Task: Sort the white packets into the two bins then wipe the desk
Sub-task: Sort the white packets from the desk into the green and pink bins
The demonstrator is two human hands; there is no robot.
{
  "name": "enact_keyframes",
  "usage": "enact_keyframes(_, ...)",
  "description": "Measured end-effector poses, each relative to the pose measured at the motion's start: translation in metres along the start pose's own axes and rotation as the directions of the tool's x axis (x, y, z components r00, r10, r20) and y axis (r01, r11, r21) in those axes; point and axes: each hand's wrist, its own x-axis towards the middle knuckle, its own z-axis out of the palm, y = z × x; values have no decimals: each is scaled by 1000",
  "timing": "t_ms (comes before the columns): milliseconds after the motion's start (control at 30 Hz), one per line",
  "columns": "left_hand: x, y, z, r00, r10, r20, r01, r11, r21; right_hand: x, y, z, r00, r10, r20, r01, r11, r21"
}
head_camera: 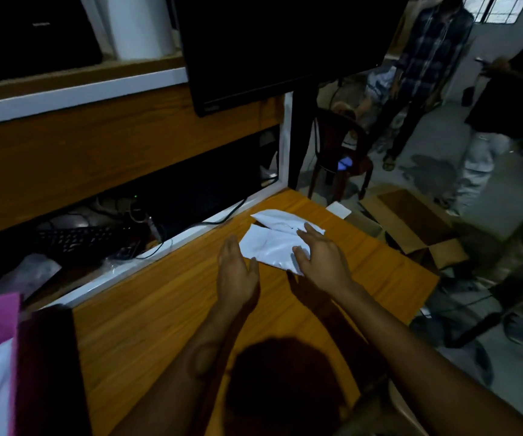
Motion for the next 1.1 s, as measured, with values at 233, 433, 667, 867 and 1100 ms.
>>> enact_keyframes(233,42,22,74,971,-225,-85,223,974,-29,88,64,16,987,44,154,-40,999,-29)
enact_keyframes(433,60,51,139,961,-276,-26,277,956,93,150,102,46,941,-79,329,69,997,43)
enact_keyframes(667,78,11,126,956,-154,248,73,949,308,176,121,72,869,-123,479,182,980,-78)
enact_keyframes(867,104,6,109,967,-232,101,188,926,326,178,115,77,903,-145,405,211,970,-123)
enact_keyframes(1100,83,21,137,905,-425,-30,419,877,235,149,116,100,939,-66,336,140,970,-201)
